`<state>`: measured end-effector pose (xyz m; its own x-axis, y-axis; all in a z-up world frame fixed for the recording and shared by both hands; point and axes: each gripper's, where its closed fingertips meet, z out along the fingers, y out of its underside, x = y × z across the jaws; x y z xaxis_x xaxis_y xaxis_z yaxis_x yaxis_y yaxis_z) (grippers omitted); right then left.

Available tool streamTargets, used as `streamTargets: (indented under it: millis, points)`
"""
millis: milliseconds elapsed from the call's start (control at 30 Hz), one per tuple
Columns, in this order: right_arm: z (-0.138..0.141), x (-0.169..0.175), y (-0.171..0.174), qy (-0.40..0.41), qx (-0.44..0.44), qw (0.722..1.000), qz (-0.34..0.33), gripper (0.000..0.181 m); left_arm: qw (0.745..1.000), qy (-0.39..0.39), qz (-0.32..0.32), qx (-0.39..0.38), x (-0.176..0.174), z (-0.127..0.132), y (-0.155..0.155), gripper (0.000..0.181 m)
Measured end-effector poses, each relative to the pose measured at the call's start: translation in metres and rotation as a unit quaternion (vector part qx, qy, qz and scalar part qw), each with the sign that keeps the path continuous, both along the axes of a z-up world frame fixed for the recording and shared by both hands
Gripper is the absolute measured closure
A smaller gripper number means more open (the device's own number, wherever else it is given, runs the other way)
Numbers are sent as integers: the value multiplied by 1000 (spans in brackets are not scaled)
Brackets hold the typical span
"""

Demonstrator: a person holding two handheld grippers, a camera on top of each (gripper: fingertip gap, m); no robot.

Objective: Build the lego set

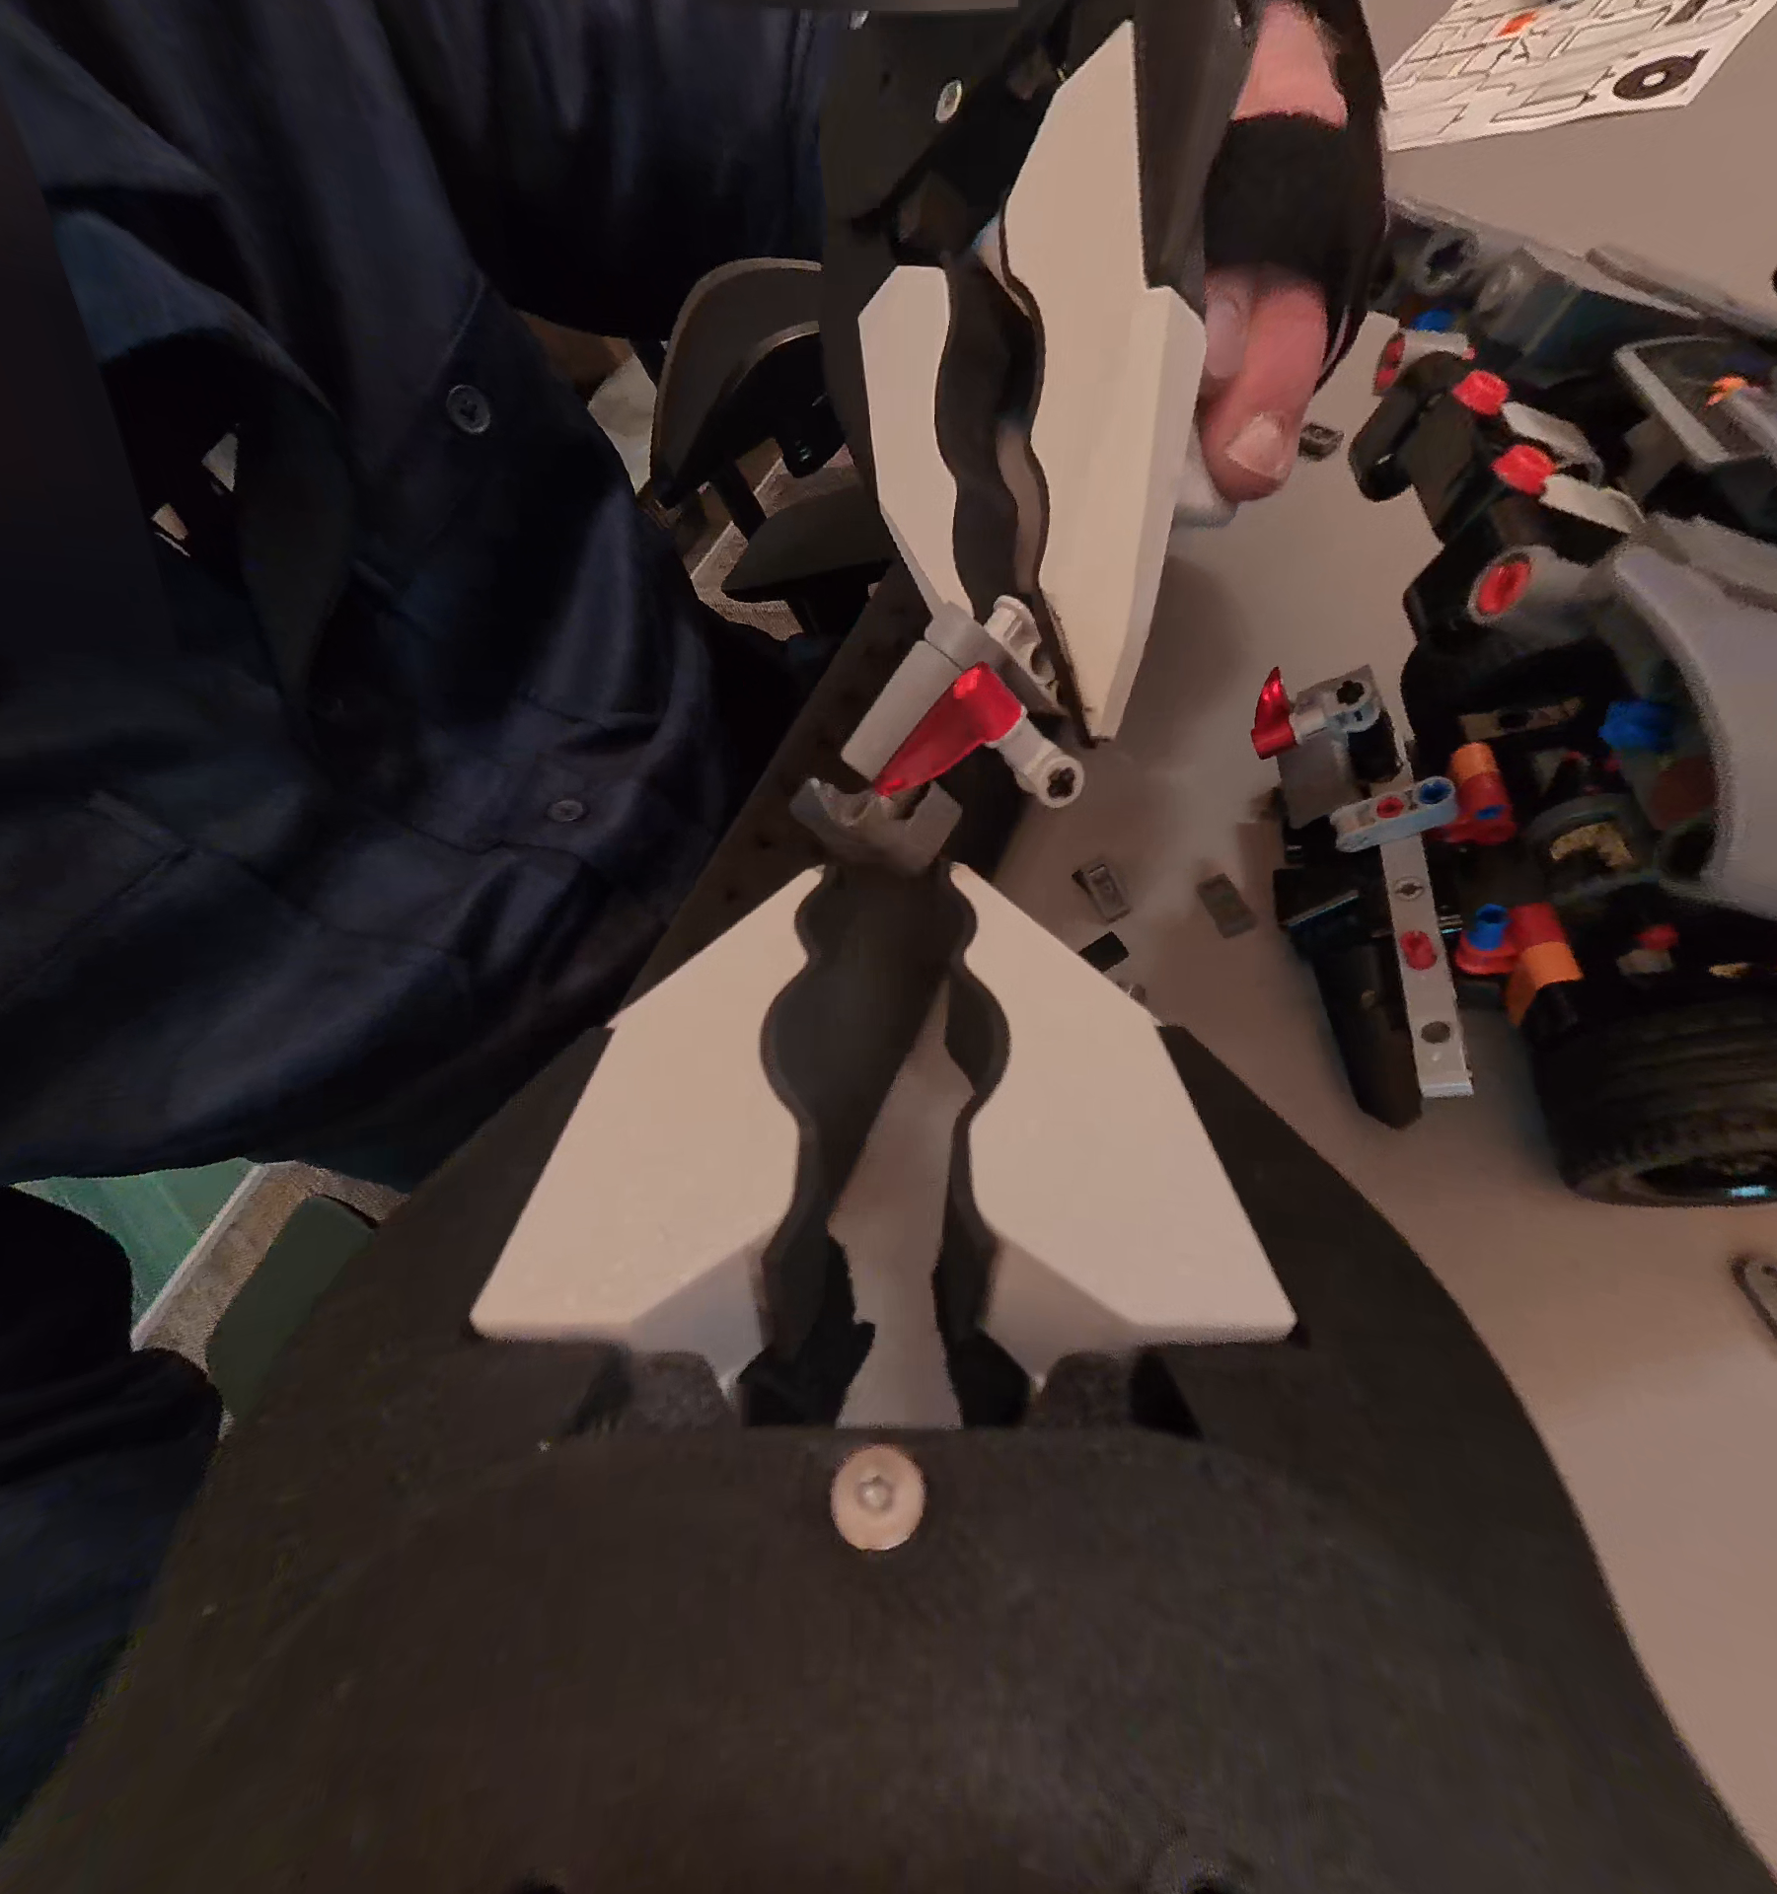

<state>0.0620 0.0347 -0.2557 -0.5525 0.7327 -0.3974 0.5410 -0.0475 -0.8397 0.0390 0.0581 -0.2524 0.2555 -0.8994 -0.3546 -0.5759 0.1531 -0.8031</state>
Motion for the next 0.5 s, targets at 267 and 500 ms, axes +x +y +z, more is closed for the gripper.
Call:
streamTargets:
  millis: [267,500]
  points:
    - [-6,-4,5,-22,-2,1000,-22,150,986,94,54,126,-8,-2,14,174]
    - [-12,-14,17,-20,48,997,-60,160,970,134,82,183,-14,-1,24,175]
